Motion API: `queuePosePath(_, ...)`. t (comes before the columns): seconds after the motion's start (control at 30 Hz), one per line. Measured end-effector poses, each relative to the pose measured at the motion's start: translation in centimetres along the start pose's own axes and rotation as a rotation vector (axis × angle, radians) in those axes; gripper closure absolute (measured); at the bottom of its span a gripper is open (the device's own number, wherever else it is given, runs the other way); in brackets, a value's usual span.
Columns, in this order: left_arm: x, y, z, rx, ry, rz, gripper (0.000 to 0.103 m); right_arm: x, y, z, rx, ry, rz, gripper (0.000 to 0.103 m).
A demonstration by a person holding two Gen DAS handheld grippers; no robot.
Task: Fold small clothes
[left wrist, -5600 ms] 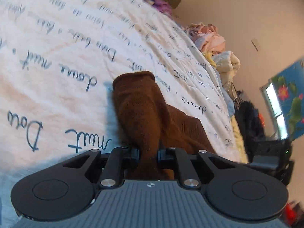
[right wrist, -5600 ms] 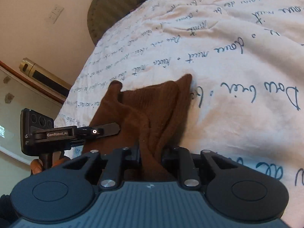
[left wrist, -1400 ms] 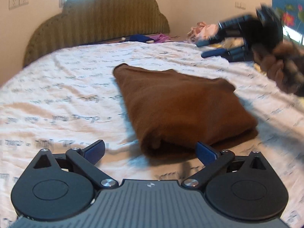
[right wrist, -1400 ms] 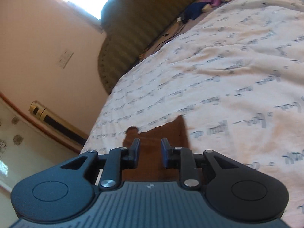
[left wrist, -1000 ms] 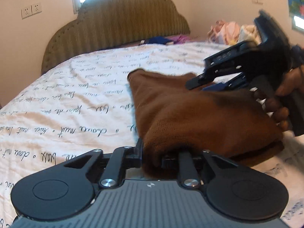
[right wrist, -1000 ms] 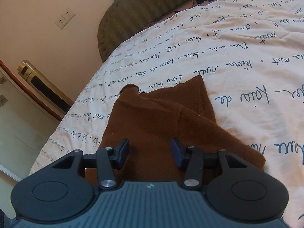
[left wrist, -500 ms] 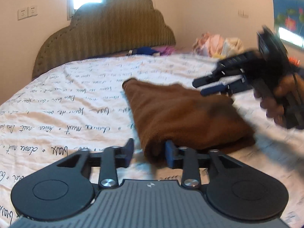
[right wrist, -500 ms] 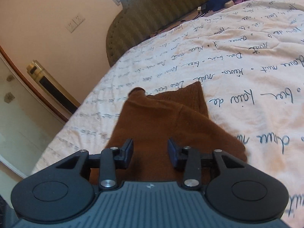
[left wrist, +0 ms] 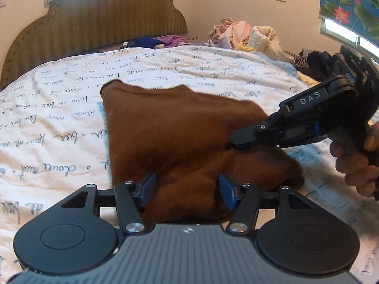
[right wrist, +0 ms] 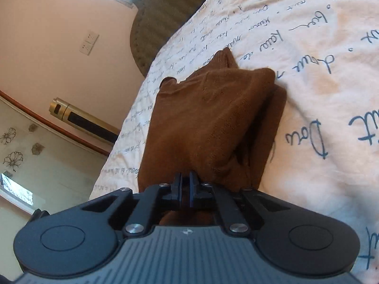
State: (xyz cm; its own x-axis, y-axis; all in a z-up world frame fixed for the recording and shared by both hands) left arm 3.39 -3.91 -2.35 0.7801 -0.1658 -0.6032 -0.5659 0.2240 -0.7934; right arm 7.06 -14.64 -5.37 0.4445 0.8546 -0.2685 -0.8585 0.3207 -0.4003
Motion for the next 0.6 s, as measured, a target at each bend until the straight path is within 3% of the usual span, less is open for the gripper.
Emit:
queuePosePath(0.07, -1.3, -1.9, 0.8, -0.051, 0.039, -0.059, 0.045, -0.1, -1.3, 1.9, -0.022, -0.016, 0.021, 0.093)
queuePosePath(0.13, -1.2, -4.0, 1.6, -0.068, 0.024, -0.096, 0.025, -0.4, -4.1, 3.8, -0.039, -0.087, -0.032, 0.090)
queuePosePath(0.17, -0.3, -5.2, 1.8, -0.059, -0.009, -0.100, 0.022, -0.1, -5.9, 4.4, -0.039, -0.117, -0.051, 0.083)
queuePosePath(0.23, 1.9, -7.2, 1.8, -0.026, -0.070, -0.109, 0.024, 1.4, -9.0, 4.8, -0.067, -0.097, -0.062, 0.063)
queuePosePath(0.27, 3.3, -7.9, 1.8, -0.024, -0.080, -0.094, 0.024, 2.7, -10.3, 4.7, -0.078, -0.079, -0.057, 0.040)
queuePosePath(0.3, 4.9, -8.5, 1.8, -0.044, -0.071, -0.056, 0.024, 3.9, -11.3, 4.2, -0.071, -0.071, -0.049, 0.024)
queuePosePath(0.37, 8.2, -8.7, 1.7, -0.097, -0.021, 0.026, 0.024, 6.6, -12.5, 1.8, -0.011, -0.038, -0.029, 0.025)
queuePosePath(0.43, 11.8, -6.9, 1.6, -0.097, -0.033, 0.148, 0.022, 8.2, -12.6, -2.9, 0.087, 0.074, -0.015, 0.027)
queuePosePath(0.5, 12.9, -5.8, 1.4, -0.059, -0.051, 0.103, 0.014, 7.9, -12.8, -4.5, 0.120, -0.012, -0.103, 0.038)
queuePosePath(0.53, 12.9, -5.7, 1.1, -0.042, -0.052, 0.100, 0.014, 7.6, -12.7, -5.1, 0.143, -0.018, -0.127, 0.043)
queuePosePath(0.6, 12.7, -5.6, 1.3, -0.051, -0.053, 0.106, 0.013, 7.5, -12.1, -5.0, 0.065, 0.003, -0.115, 0.051)
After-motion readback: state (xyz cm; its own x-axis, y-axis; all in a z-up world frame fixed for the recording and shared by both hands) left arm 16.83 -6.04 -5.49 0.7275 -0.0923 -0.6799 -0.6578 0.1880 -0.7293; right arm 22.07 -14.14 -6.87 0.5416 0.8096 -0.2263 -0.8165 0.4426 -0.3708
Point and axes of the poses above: each gripper's, at about its wrist camera, not at the fingertips, and x roughly the way its jaws point, z to its left, y to its underside, the point moved 10 cm from there along x, roughly the way its jaws point, and after that the axes turned 12 degrees about -y, right-handed, at the moved point
